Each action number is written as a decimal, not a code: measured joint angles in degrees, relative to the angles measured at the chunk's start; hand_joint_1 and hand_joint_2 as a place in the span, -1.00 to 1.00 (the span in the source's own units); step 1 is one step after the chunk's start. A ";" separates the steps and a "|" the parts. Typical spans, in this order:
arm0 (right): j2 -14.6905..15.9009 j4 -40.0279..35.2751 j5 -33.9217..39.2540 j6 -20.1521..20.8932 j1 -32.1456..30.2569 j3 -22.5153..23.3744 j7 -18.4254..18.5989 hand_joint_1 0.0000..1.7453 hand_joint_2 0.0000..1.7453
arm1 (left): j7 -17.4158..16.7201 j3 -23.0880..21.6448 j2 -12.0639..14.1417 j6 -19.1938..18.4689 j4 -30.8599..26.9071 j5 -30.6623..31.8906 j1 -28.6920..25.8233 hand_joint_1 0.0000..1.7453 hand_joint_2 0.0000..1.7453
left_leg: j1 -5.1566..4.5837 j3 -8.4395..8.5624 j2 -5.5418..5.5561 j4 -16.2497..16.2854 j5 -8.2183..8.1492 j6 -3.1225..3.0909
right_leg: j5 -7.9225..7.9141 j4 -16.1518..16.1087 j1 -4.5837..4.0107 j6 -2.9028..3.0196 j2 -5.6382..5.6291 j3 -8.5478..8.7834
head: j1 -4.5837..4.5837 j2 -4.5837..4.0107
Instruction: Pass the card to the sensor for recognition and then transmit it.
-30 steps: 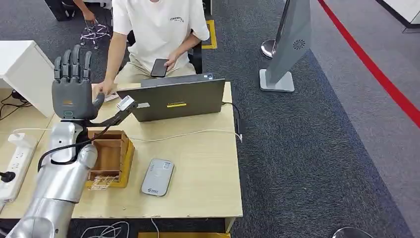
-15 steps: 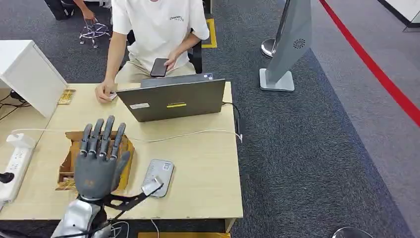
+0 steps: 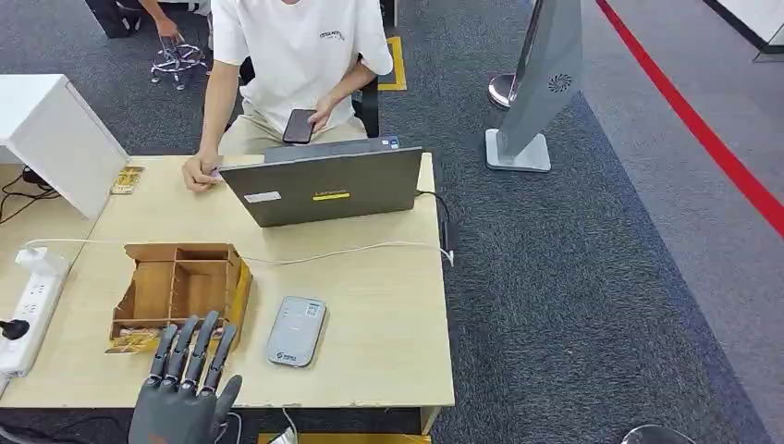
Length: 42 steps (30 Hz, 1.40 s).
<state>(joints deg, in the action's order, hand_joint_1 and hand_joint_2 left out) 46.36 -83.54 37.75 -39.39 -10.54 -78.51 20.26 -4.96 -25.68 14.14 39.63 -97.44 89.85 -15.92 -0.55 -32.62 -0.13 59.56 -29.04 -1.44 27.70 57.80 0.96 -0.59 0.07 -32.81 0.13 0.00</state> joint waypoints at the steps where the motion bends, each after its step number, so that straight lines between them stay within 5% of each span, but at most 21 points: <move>1: 0.07 0.09 0.28 0.00 0.25 -0.37 -0.11 -1.00 -1.00 | -0.39 -0.26 0.13 0.00 0.00 -0.02 -0.27 -1.00 1.00 | 0.00 0.00 0.01 0.00 0.00 0.00 | 0.00 0.00 0.00 0.00 0.01 0.00 | 0.00 0.00; 11: 0.20 0.98 2.14 0.00 2.15 -2.95 -1.46 -1.00 -1.00 | -1.75 -1.31 0.88 0.00 1.29 -1.85 -0.95 -1.00 1.00 | 0.00 0.00 0.01 0.00 0.00 0.00 | 0.00 0.00 0.00 0.00 0.01 0.02 | 0.00 0.00; 16: 0.33 1.95 5.18 0.00 3.97 -5.57 -3.72 -1.00 -1.00 | 3.09 1.45 0.15 0.00 5.23 -3.83 -0.66 -1.00 1.00 | 0.00 0.01 0.00 0.00 0.00 0.00 | 0.00 0.00 0.00 0.00 0.01 0.02 | 0.02 0.00; 22: 0.41 2.89 7.56 0.00 5.55 -7.85 -5.03 -1.00 -1.00 | 4.88 5.63 -0.42 -0.15 12.99 -3.93 1.02 -1.00 1.00 | 0.02 0.04 0.01 0.00 0.01 0.01 | 0.00 0.00 -0.02 0.01 0.00 0.05 | 0.00 0.00; 30: 0.41 4.22 10.18 0.00 7.09 -9.94 -6.05 -1.00 -1.00 | 3.02 9.34 1.90 -8.85 18.27 -3.91 4.57 -1.00 1.00 | 0.04 0.04 0.05 0.00 0.04 0.02 | -0.01 0.01 -0.03 0.01 0.05 0.05 | 0.00 0.00; 42: 0.41 5.05 10.16 0.00 7.64 -10.47 -6.05 -1.00 -1.00 | 3.85 12.79 3.13 -8.31 21.46 -3.50 8.13 -1.00 1.00 | 0.03 0.04 0.06 0.01 0.04 0.02 | -0.01 0.01 -0.02 0.01 0.05 0.06 | 0.00 0.00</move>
<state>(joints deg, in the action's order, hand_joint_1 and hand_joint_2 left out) 46.77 -78.49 47.91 -39.39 -2.90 -88.98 14.21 -1.11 -12.90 17.27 31.32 -75.98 86.36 -7.79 -0.52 -32.57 -0.07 59.57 -29.00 -1.43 27.69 57.81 0.95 -0.58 0.12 -32.74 0.13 0.00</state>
